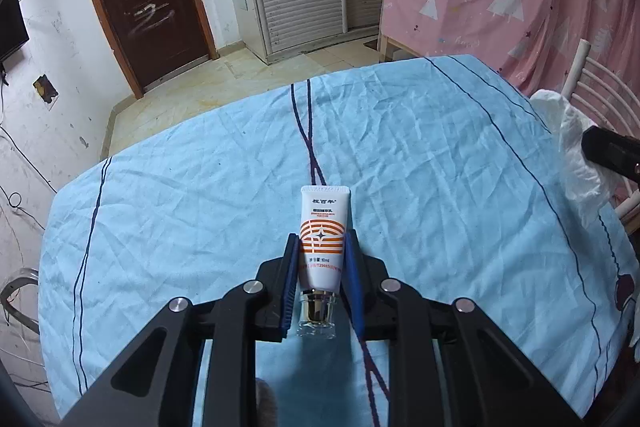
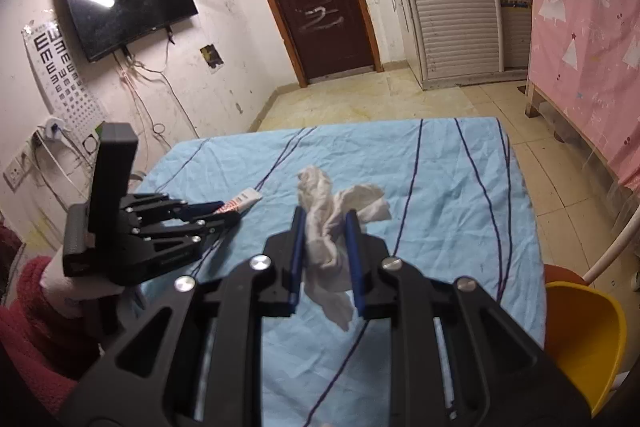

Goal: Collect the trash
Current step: 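Carry the white tube and tissues over the yellow bin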

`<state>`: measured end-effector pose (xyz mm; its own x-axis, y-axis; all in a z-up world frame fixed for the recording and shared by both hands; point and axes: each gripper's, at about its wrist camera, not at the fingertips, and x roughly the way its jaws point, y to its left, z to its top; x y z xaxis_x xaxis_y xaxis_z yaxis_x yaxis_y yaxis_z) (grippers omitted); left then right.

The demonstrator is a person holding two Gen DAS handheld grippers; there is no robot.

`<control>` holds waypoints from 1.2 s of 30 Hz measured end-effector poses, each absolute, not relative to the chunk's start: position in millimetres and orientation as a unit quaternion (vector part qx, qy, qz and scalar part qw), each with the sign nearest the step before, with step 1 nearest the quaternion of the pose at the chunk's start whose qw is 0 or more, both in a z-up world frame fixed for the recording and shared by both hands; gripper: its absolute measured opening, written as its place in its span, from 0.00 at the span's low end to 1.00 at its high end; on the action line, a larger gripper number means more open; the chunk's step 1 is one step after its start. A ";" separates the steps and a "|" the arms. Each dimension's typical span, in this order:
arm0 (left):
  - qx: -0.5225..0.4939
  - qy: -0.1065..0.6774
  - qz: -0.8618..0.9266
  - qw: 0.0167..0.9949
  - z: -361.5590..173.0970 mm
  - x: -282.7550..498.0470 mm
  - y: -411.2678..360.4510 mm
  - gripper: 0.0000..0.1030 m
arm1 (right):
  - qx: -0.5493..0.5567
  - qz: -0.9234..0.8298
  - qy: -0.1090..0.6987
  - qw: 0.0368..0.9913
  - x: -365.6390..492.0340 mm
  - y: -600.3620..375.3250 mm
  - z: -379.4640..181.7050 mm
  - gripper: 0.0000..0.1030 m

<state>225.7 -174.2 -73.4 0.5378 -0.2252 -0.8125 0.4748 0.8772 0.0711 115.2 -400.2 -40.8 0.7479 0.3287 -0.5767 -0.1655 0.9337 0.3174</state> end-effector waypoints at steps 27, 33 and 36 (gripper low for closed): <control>0.142 0.298 -0.324 0.886 35.4 151.0 -312.5 0.13 | 0.173 0.023 0.243 0.954 36.9 -520.3 -17.6 0.18; 0.143 0.289 -0.360 0.875 37.0 132.1 -356.0 0.13 | 0.182 -0.012 0.245 0.952 20.8 -550.7 -25.2 0.18; 0.144 0.289 -0.377 0.868 37.6 124.5 -374.2 0.13 | 0.188 -0.025 0.243 0.951 12.7 -562.5 -30.0 0.18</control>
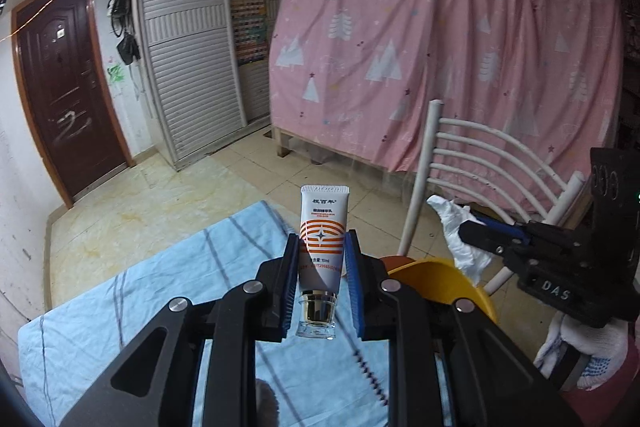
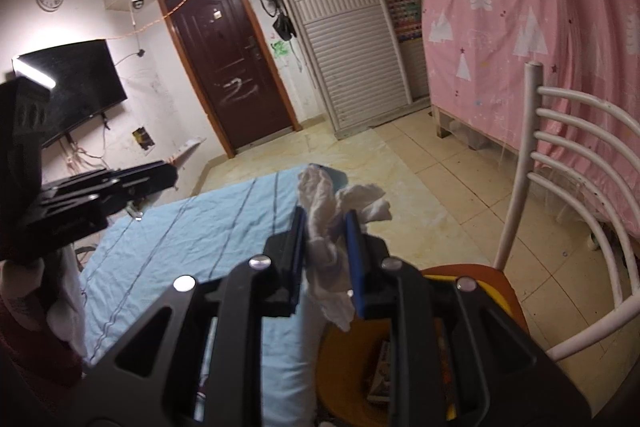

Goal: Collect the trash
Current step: 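Carry the white tube and tissues over the yellow bin, then open both tools to drop the tube and tissues into the bin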

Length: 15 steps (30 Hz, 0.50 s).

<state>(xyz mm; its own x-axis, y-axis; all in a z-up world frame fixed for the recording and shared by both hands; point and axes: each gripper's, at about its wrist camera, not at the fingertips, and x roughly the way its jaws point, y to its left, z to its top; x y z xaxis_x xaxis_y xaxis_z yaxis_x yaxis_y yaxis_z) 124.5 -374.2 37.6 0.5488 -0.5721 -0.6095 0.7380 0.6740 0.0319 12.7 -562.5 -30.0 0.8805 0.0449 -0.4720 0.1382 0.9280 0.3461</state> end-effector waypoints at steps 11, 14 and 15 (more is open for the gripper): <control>0.129 0.300 -0.436 0.839 15.2 102.9 -436.7 0.13 | 0.218 -0.045 0.248 0.943 -4.8 -596.0 -51.0 0.18; 0.120 0.313 -0.459 0.823 3.7 99.7 -449.3 0.13 | 0.228 -0.047 0.253 0.939 -4.7 -600.0 -57.4 0.21; 0.120 0.315 -0.463 0.820 0.3 98.4 -452.1 0.13 | 0.232 -0.049 0.253 0.938 -5.3 -602.8 -59.8 0.23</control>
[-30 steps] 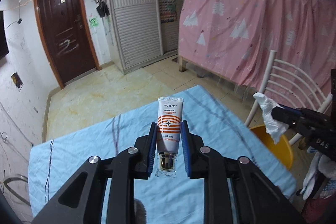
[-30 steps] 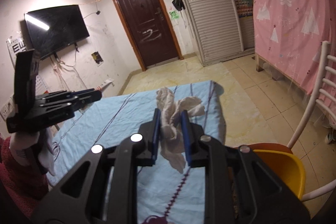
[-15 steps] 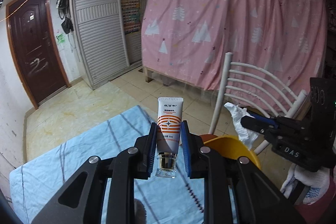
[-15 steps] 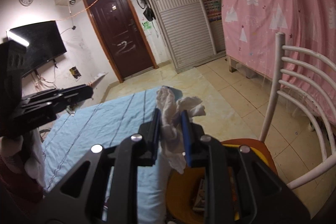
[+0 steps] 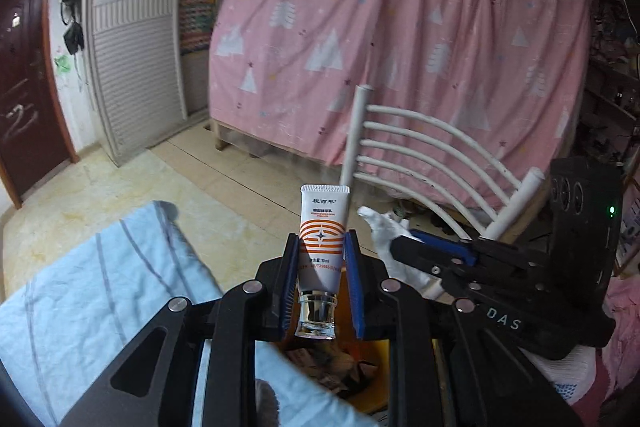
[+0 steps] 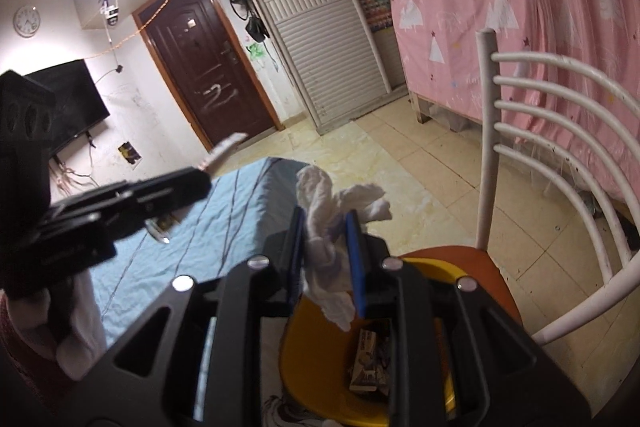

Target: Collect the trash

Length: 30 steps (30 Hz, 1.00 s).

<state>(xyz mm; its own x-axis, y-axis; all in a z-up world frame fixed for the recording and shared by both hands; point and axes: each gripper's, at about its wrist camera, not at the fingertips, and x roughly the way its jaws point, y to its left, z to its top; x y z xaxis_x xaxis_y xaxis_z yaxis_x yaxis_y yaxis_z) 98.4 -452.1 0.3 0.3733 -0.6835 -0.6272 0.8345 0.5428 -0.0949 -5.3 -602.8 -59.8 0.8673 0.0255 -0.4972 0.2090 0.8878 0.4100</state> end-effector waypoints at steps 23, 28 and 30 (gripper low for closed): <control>0.063 0.324 -0.440 0.835 -10.2 118.5 -412.4 0.68 | 0.246 -0.050 0.229 0.940 -2.0 -598.1 -54.3 0.86; 0.057 0.298 -0.413 0.859 -2.2 124.2 -380.0 0.73 | 0.239 -0.038 0.225 0.944 9.5 -579.3 -49.1 0.94; 0.049 0.292 -0.403 0.866 1.3 127.6 -365.7 0.75 | 0.233 -0.035 0.228 0.945 15.9 -570.5 -46.9 0.94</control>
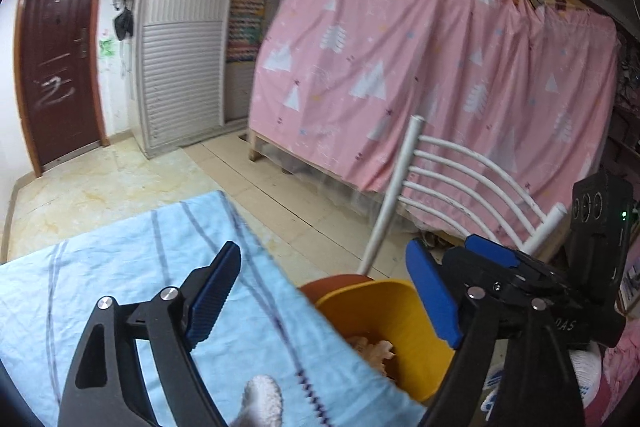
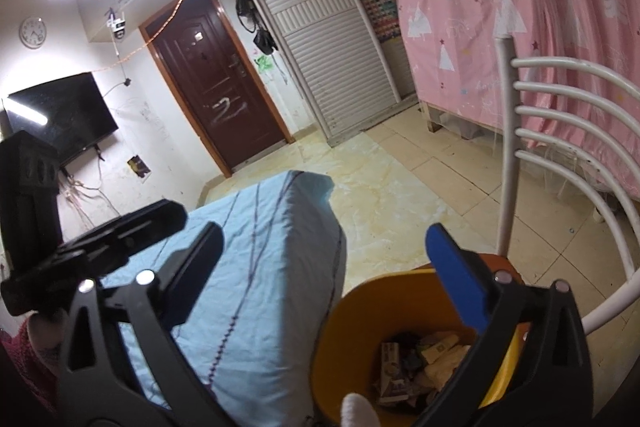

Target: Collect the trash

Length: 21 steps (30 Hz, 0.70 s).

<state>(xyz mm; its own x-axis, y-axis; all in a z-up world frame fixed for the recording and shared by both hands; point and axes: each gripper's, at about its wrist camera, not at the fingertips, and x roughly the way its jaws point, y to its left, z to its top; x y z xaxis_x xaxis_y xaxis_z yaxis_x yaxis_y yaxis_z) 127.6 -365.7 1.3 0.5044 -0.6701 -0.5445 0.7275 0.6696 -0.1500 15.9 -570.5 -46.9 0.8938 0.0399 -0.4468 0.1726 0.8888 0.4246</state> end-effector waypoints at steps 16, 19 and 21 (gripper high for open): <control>0.015 0.243 -0.270 0.931 20.8 150.6 -224.3 0.87 | 0.170 0.032 0.224 0.959 59.8 -466.5 -23.9 0.94; 0.010 0.243 -0.241 0.940 22.0 153.5 -202.3 0.88 | 0.151 0.043 0.225 0.962 65.0 -446.8 -18.7 0.94; 0.005 0.243 -0.222 0.944 23.3 155.1 -187.5 0.88 | 0.140 0.052 0.222 0.963 66.7 -435.2 -14.7 0.94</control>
<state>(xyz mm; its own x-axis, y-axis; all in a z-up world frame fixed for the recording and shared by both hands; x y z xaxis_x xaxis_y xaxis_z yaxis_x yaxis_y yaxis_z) 155.1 -187.5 23.3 0.7829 -0.4170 -0.4618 0.4221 0.9012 -0.0983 66.7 -435.2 -14.7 0.8955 0.1629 -0.4141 -0.0384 0.9554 0.2928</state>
